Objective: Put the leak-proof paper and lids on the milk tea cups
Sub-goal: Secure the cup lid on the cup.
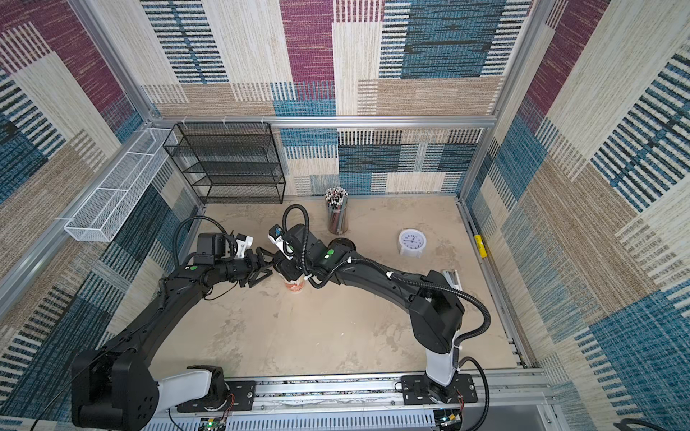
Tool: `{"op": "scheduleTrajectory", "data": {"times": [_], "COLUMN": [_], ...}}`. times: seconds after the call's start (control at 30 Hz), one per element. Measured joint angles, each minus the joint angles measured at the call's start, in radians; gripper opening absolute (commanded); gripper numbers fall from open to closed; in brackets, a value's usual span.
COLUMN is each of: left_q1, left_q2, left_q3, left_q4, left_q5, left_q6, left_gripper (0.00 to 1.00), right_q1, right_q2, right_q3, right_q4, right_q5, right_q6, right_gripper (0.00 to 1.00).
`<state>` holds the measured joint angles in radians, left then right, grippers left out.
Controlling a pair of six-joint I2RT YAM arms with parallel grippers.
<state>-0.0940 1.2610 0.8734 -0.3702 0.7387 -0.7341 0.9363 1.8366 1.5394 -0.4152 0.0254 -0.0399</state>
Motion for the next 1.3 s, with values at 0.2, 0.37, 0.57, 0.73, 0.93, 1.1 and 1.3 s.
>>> {"op": "scheduleTrajectory", "data": {"times": [0.2,0.37,0.57,0.73,0.93,1.1,1.3], "left_q1": [-0.01,-0.016,-0.018,-0.018,-0.021,-0.021,-0.021], "left_q2": [0.034,0.049,0.071,0.082,0.079,0.077,0.077], "left_q3": [-0.004,-0.023,-0.018,0.0,0.003,0.002,0.004], "left_q4": [0.049,0.094,0.085,0.066,0.058,0.056,0.055], "left_q5": [0.021,0.035,0.049,0.034,0.026,0.023,0.023], "left_q6": [0.005,0.015,0.039,0.051,0.064,0.072,0.075], "left_gripper": [0.67,0.61,0.58,0.55,0.53,0.53,0.53], "right_q1": [-0.002,-0.007,-0.019,-0.023,-0.06,-0.079,-0.079], "right_q2": [-0.01,-0.01,0.018,0.03,-0.005,-0.046,-0.047], "right_q3": [-0.013,0.012,0.128,0.261,0.299,0.254,0.199], "right_q4": [0.004,-0.034,-0.17,-0.294,-0.272,-0.312,-0.365], "right_q5": [-0.01,-0.026,-0.056,-0.111,-0.138,-0.123,-0.142], "right_q6": [0.0,0.002,0.029,0.036,0.101,0.214,0.321], "right_gripper": [0.73,0.76,0.81,0.84,0.71,0.56,0.51]}}
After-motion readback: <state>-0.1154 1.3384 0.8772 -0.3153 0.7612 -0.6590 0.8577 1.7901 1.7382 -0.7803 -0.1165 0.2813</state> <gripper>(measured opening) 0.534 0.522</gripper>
